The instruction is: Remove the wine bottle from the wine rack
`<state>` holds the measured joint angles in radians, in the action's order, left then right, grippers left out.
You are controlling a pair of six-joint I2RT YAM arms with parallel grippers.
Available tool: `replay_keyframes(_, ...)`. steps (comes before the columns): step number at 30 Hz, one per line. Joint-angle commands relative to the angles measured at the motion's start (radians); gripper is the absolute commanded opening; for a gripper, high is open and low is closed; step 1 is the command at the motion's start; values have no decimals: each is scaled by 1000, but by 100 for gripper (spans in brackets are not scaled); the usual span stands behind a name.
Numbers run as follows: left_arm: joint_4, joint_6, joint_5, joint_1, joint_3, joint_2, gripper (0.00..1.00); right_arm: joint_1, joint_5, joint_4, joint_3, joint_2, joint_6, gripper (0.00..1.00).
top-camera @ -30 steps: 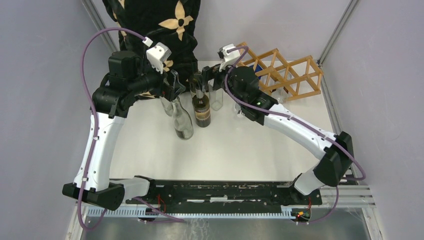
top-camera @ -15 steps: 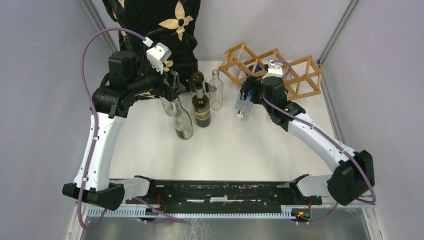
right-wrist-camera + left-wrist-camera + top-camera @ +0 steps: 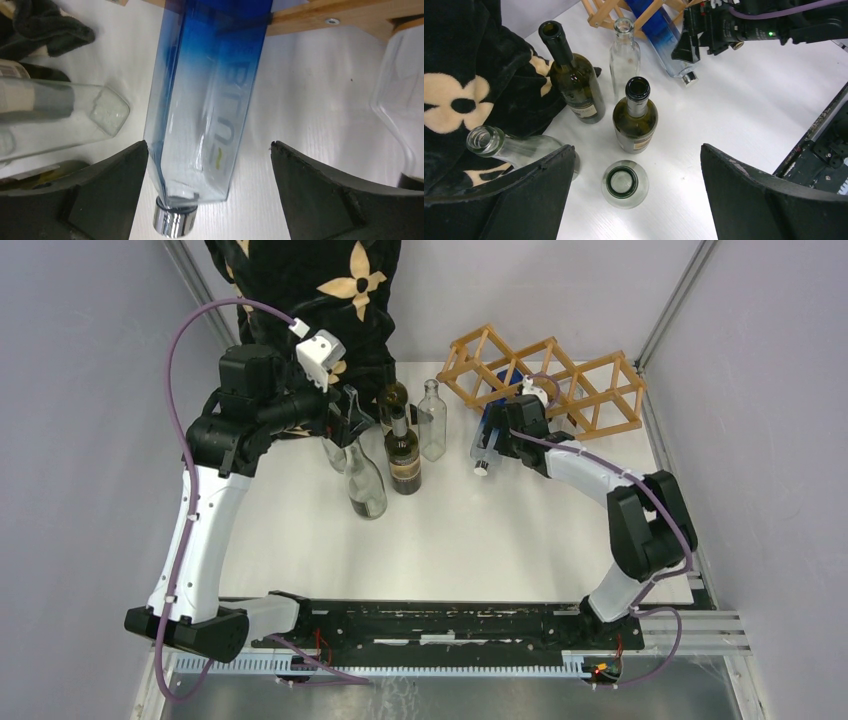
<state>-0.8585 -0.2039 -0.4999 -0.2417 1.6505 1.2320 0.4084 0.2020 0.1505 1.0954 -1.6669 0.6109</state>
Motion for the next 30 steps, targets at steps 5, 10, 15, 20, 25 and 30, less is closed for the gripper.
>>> replay_keyframes(5, 35, -45, -57, 4, -12, -16, 100, -26, -34, -231, 42, -86, 88, 98)
replay_keyframes(10, 36, -56, -57, 4, -17, -15, 100, -38, -44, -227, 76, -160, 140, 98)
replay_keyframes(15, 35, -64, -57, 4, -24, -15, 100, -41, -51, -276, 77, -213, 191, 98)
replay_keyframes(20, 19, -67, -62, 4, -27, -12, 100, -40, -26, -335, 42, -206, 239, 90)
replay_keyframes(25, 12, -74, -65, 4, -30, -17, 100, -40, -6, -455, -82, -127, 279, 71)
replay_keyframes(30, 12, -75, -63, 4, -26, -23, 100, -40, -14, -489, -156, -68, 301, 45)
